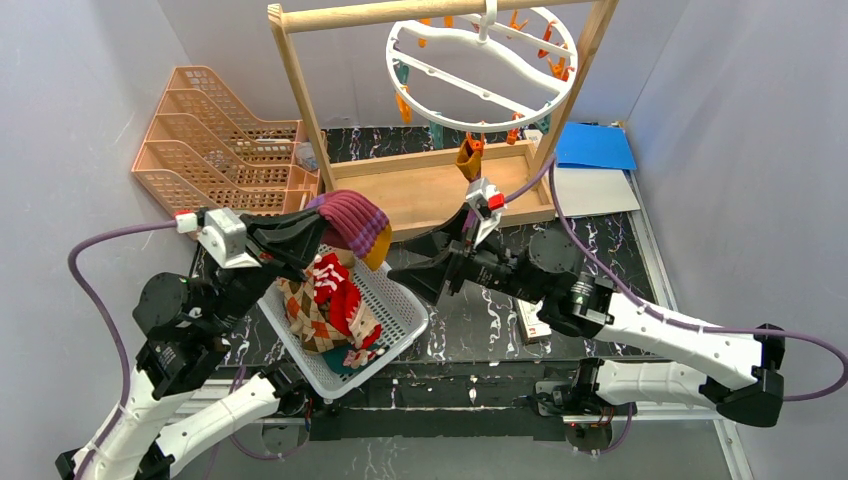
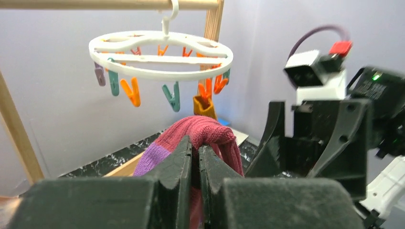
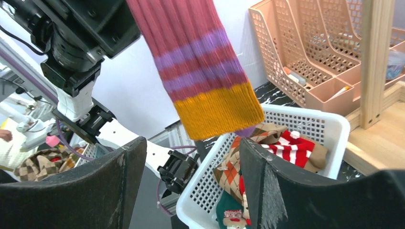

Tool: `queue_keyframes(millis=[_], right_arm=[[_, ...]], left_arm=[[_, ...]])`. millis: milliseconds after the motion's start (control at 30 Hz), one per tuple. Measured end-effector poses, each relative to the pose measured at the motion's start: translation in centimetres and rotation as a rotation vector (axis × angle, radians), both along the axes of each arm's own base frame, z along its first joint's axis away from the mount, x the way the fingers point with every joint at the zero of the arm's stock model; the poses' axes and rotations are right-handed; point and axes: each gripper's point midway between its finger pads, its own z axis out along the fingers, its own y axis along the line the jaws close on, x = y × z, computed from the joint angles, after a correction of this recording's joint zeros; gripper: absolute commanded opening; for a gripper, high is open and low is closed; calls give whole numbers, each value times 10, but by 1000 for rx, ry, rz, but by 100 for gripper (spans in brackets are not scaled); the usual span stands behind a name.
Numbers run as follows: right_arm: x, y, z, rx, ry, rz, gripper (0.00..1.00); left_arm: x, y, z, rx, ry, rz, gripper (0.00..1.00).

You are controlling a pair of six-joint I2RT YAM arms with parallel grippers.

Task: Clip the socks to the hanger
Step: Pick up the sock from the bin.

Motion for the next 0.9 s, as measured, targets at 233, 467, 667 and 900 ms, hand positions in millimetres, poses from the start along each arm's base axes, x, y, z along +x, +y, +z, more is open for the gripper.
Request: queue_keyframes(millis=[233, 467, 667, 900], right_arm=[[-2, 18, 3, 84, 60, 47, 80], [-5, 36, 7, 136, 118, 102, 62], [-8, 41, 10, 158, 154, 131, 52], [-11, 39, 25, 219, 171, 150, 51]], left_arm=[[-8, 4, 33, -109, -35, -29, 0], [-11, 5, 38, -138, -35, -38, 0], [-12, 6, 39, -144, -36, -38, 0], [-15, 10, 40, -149, -44, -33, 0]])
